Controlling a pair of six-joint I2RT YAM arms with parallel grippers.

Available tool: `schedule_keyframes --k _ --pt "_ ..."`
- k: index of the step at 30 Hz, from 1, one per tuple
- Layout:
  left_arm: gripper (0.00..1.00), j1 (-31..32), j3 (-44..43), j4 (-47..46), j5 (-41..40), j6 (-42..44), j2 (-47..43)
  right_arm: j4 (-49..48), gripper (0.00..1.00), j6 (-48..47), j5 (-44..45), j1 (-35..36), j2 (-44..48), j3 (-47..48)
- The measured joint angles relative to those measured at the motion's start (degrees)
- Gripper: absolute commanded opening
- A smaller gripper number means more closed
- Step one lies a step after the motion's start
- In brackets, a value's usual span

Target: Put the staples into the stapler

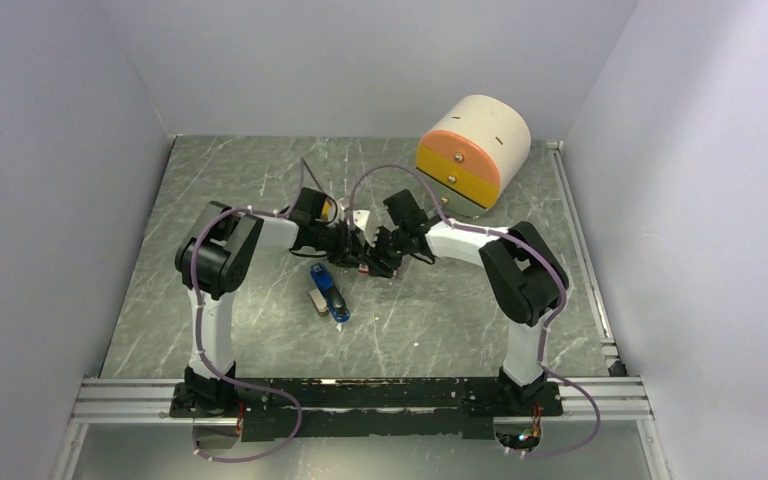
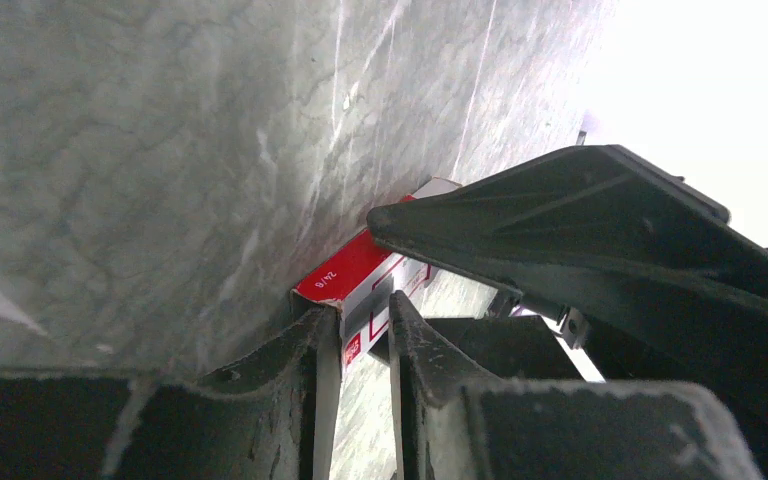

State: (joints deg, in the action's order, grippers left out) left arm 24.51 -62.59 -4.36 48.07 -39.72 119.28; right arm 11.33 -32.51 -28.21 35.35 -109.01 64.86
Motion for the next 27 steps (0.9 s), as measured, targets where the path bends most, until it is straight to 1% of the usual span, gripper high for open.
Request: schedule_keyframes --k 1,3,7,9,12,15,19,23,27 --pt "0.30 0.2 -0.1 0.3 0.0 0.2 0.0 -0.2 0.62 0.3 -0.2 0.2 -0.1 0.2" --pt "0.31 0.6 -0.7 1.4 0.0 0.8 0.0 -0.5 0.66 0.9 -0.7 0.4 0.2 0.4" --pt "0.38 0.8 -1.6 3.5 -0.2 2.0 0.0 -0.9 0.68 2.9 -1.2 -0.3 2.6 -0.8" --pt "0.41 0.8 -1.8 3.9 -0.2 2.3 0.0 -1.2 0.68 4.2 -1.5 -1.2 5.2 -1.9" --pt "0.48 0.8 -2.0 4.4 -0.2 2.5 -0.3 -2.1 0.69 7.4 -1.0 -2.3 10.6 -4.2" --pt "0.52 0.8 -2.0 4.4 0.2 2.4 -0.8 -1.6 0.71 11.6 0.8 -2.4 14.5 -4.2" --pt "0.54 0.8 -1.6 4.2 0.2 1.8 -1.2 -0.3 0.71 18.0 4.7 -2.3 17.5 -2.3" --pt "0.54 0.8 -1.6 4.5 -0.2 1.9 -1.6 0.8 0.66 27.5 11.0 -2.3 19.8 -1.5" --pt "0.57 0.8 -1.6 5.7 -1.0 2.4 -2.0 4.7 0.63 36.4 17.1 -2.2 18.4 0.8"
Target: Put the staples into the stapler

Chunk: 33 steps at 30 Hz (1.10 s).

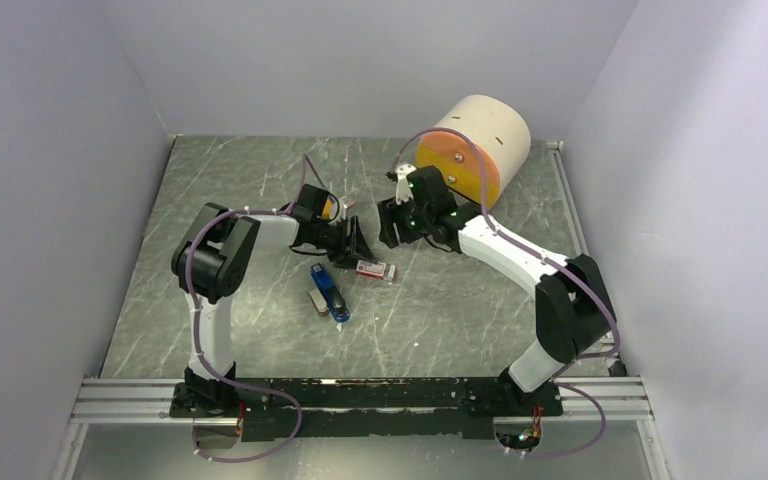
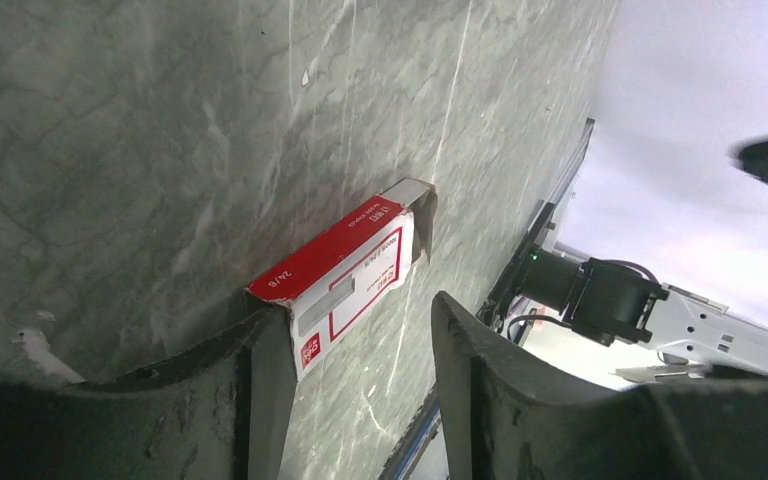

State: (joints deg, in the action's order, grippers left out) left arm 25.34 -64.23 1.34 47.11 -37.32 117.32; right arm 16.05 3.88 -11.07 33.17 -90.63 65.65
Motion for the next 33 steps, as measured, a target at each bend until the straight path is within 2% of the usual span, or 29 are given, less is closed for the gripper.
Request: schedule_keyframes --k 6,10,13,22,28,33 --pt "0.58 0.0 0.0 0.5 0.1 0.1 -0.3 4.9 0.62 11.4 11.0 2.5 -5.6 0.3" --pt "0.50 0.0 0.0 1.2 -0.2 0.6 -0.5 6.1 0.55 17.0 14.2 3.9 -8.1 0.1" --pt "0.45 0.0 0.0 2.0 -0.8 0.9 -0.5 6.1 0.54 19.5 14.6 4.0 -9.4 0.1" --pt "0.37 -0.1 0.0 3.2 -1.7 1.8 -0.5 6.3 0.49 21.6 14.5 4.7 -11.7 0.1" --pt "0.37 -0.1 0.1 3.1 -2.0 1.8 -0.5 7.7 0.46 21.4 14.6 4.8 -13.0 0.1" --pt "0.37 -0.2 0.6 2.7 -1.9 1.5 -0.5 8.5 0.38 21.7 15.7 4.8 -13.1 0.0"
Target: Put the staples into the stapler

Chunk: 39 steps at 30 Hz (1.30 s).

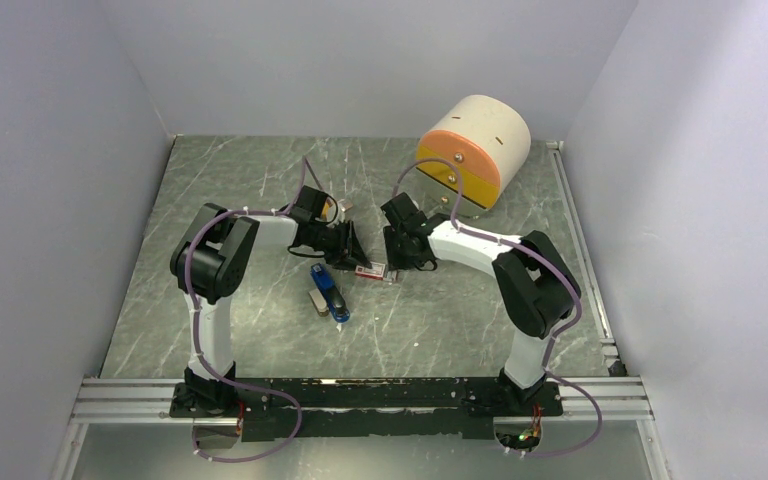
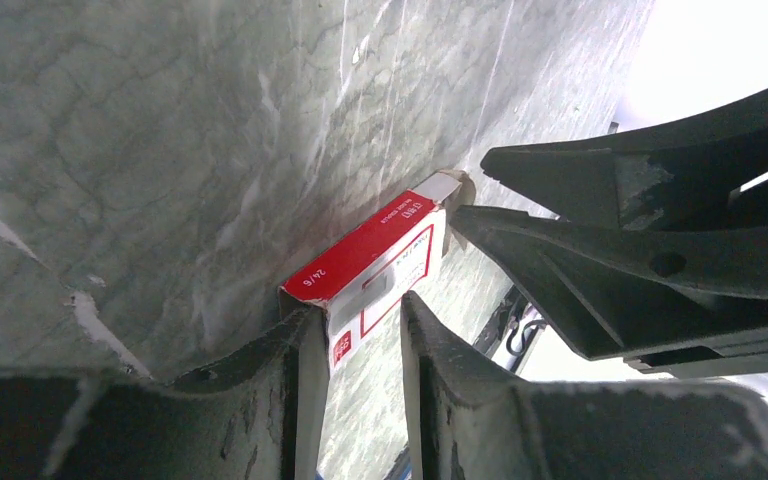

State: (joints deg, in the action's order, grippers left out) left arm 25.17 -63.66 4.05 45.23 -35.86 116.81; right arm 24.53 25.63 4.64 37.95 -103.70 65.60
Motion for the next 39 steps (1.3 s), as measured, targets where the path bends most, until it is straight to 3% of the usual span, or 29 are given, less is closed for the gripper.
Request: schedule_keyframes --k 8,14,30,37,39 --pt "0.37 -0.2 0.3 -0.5 0.0 -0.3 0.0 0.6 0.22 1.1 0.7 0.0 0.0 -0.9" --pt "0.35 -0.3 0.3 -0.6 0.0 -0.5 0.0 0.5 0.00 1.8 0.8 0.0 0.0 -1.3" --pt "0.31 -0.7 0.6 -0.8 0.0 -0.5 0.0 -0.9 0.00 3.5 2.4 -1.2 3.3 -6.5" --pt "0.35 -0.7 -0.4 0.3 -0.7 -0.4 0.0 -1.0 0.00 3.7 2.9 -2.8 6.4 -10.1" --pt "0.41 -0.7 -1.8 1.6 -1.6 0.1 0.2 -1.1 0.00 3.8 3.3 -3.3 7.6 -11.4"
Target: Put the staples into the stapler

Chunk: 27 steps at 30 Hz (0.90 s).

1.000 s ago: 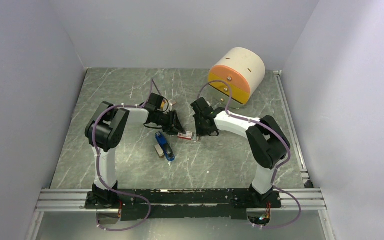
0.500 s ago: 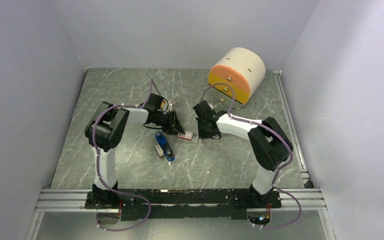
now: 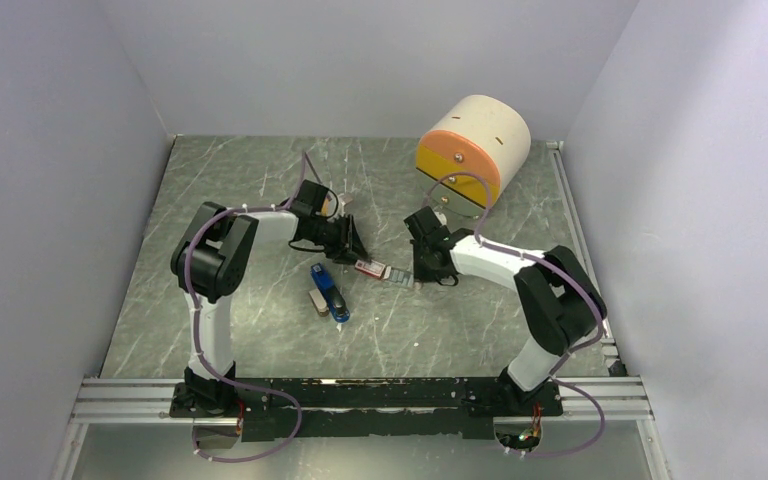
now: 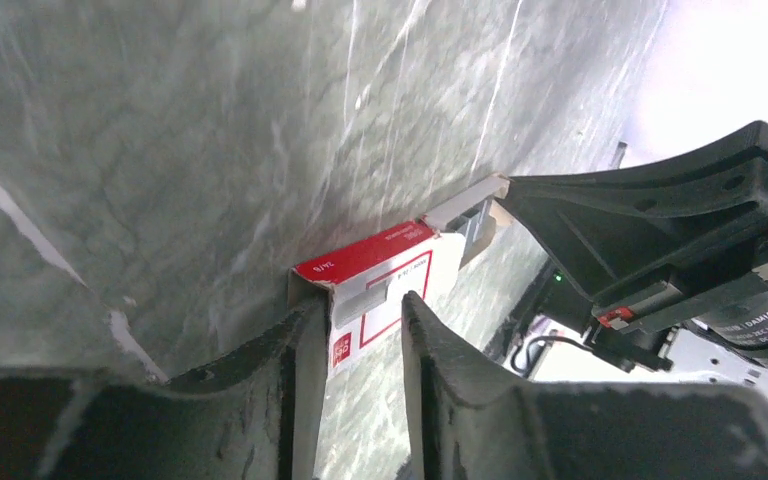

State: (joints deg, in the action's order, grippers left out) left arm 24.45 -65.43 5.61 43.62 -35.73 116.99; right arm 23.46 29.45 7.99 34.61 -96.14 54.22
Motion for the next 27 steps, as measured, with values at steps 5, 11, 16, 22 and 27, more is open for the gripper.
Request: schedule_keyframes --k 5,11,16,22,27 --pt "0.51 0.0 -5.5 3.6 -1.7 1.7 1.5 -0.2 0.10 1.1 2.4 -0.5 3.9 -4.2" --pt "0.65 0.0 -11.7 8.7 -4.7 3.9 3.0 -0.5 0.34 2.6 5.1 -0.6 8.5 -7.8" --pt "0.74 0.0 -15.6 13.2 -7.6 6.1 3.0 0.0 0.43 2.4 6.1 -0.7 10.4 -7.0" --pt "0.75 0.0 -18.2 18.7 -14.6 8.9 0.1 -1.9 0.50 -1.4 4.3 -0.4 15.5 -4.8" --pt "0.75 0.0 -12.3 19.6 -27.2 8.7 -14.0 -6.5 0.57 -4.4 -1.7 2.6 16.9 -4.6"
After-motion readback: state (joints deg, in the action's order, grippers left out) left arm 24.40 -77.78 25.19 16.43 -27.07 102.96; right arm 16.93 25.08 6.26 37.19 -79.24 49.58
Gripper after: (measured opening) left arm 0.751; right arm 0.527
